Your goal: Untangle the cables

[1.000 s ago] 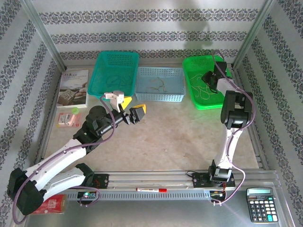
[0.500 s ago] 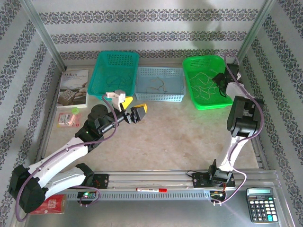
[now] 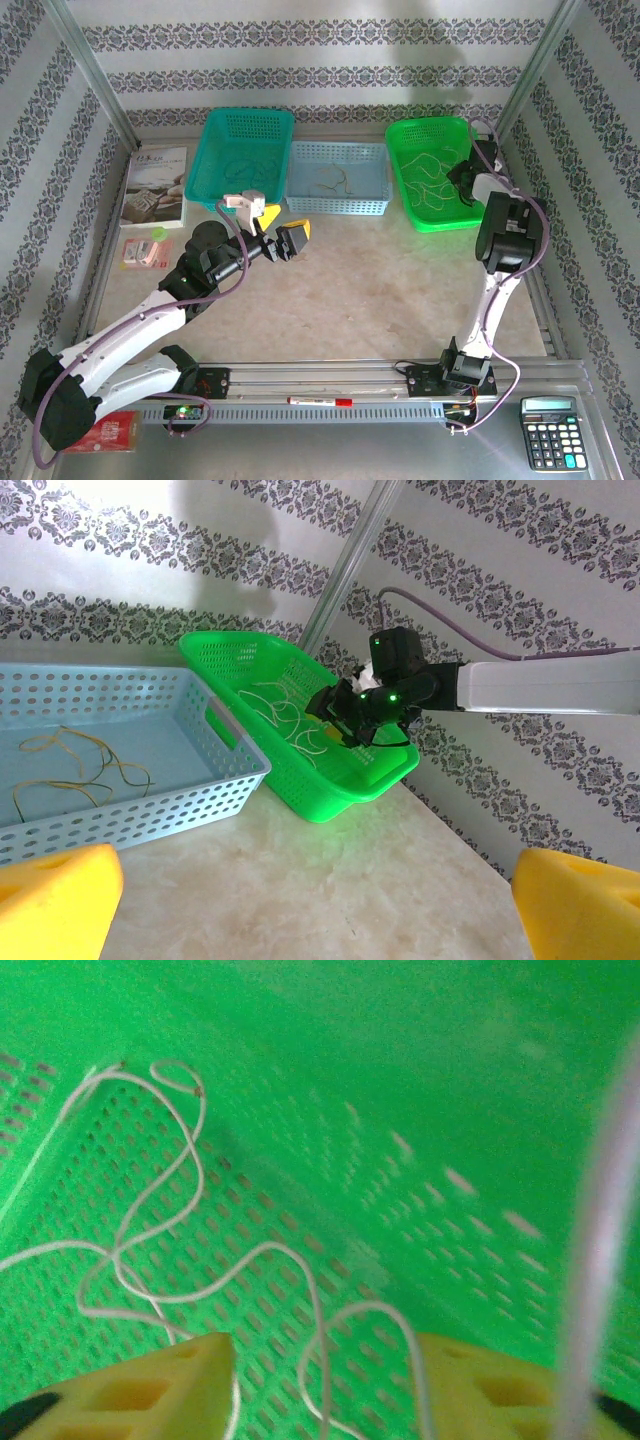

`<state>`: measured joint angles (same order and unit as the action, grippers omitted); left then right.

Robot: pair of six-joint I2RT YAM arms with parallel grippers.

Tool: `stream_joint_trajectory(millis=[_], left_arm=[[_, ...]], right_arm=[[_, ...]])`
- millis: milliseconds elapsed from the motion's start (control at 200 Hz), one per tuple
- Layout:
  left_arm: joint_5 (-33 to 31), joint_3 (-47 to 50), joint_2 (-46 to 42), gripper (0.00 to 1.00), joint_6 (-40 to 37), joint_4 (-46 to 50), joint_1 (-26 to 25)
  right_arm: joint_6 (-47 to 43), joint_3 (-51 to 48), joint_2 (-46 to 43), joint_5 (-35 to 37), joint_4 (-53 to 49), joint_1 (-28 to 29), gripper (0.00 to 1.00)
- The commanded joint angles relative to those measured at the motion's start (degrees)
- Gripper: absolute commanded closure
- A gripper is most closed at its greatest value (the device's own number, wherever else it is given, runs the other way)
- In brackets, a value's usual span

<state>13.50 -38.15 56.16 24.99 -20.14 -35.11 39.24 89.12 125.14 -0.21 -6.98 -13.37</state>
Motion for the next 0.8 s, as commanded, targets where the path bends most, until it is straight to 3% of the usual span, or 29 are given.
stream_joint_trajectory(millis=[0, 150, 365, 794], left_arm=[[0.8, -1.0, -0.4, 0.00, 0.8, -1.8, 1.2], [0.8, -0.9, -0.4, 0.00, 0.9, -2.0, 1.3], [0.9, -0.6, -0.2, 0.00, 1.8, -2.9, 1.3], [0.9, 0.3, -2.4, 0.00, 2.6, -2.2, 1.3]], right_arm=[[-1.0, 3.0, 1.3, -2.2, 2.1, 0.2, 0.69], [-2.3, 3.6, 0.8, -5.5, 3.8, 0.7, 1.00], [-4.6, 3.4, -3.1, -10.5, 5.2, 3.7, 1.00], [-3.9, -2.4, -8.7, -12.9, 6.3, 7.2, 1.00]])
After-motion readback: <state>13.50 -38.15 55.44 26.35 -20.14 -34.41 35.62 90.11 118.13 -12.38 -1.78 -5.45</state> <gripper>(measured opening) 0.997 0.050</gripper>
